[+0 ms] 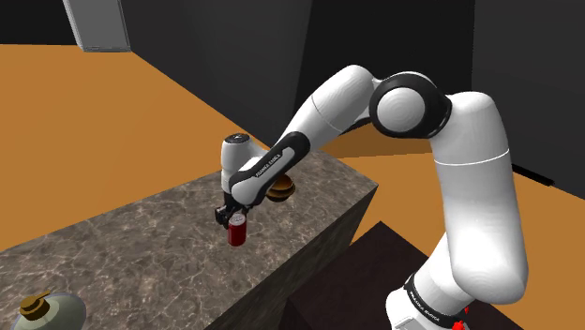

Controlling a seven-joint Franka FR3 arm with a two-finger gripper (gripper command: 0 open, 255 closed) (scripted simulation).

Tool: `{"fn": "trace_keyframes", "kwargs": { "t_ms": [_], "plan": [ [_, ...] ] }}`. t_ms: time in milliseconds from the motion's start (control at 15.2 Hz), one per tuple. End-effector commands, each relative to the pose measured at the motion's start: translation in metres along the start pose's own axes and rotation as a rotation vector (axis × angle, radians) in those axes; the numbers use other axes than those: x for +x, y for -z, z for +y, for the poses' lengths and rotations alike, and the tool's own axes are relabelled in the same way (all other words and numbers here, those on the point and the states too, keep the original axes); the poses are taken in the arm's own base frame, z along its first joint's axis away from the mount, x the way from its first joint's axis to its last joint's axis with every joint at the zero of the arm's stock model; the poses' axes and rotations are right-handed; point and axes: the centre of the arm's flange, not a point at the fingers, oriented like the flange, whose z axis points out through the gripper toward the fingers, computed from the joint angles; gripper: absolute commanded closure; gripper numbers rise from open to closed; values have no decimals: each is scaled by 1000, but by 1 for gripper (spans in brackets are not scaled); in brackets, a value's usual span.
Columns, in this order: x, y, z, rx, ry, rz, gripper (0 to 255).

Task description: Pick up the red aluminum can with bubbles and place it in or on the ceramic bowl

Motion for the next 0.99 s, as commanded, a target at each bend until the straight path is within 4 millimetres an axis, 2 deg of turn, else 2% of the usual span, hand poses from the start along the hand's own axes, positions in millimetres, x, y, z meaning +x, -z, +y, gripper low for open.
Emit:
{"fn": "trace_keyframes", "kwargs": {
  "t_ms": [0,924],
  "plan": [
    [0,10,1,0,0,0,255],
    [-1,84,1,0,0,0,255]
  ]
}}
